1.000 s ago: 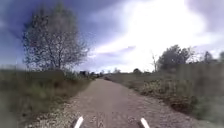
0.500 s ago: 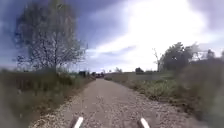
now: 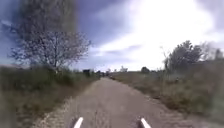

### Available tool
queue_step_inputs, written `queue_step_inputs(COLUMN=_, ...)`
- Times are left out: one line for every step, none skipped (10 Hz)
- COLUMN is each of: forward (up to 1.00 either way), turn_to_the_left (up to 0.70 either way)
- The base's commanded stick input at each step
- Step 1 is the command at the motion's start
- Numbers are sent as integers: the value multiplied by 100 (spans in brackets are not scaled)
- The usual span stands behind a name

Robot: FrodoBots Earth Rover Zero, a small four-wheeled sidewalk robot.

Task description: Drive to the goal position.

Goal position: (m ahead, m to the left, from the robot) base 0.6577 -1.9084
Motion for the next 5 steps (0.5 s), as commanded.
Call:
queue_step_inputs(forward=100, turn_to_the_left=0)
queue_step_inputs(forward=100, turn_to_the_left=0)
queue_step_inputs(forward=100, turn_to_the_left=0)
queue_step_inputs(forward=100, turn_to_the_left=0)
queue_step_inputs(forward=100, turn_to_the_left=0)
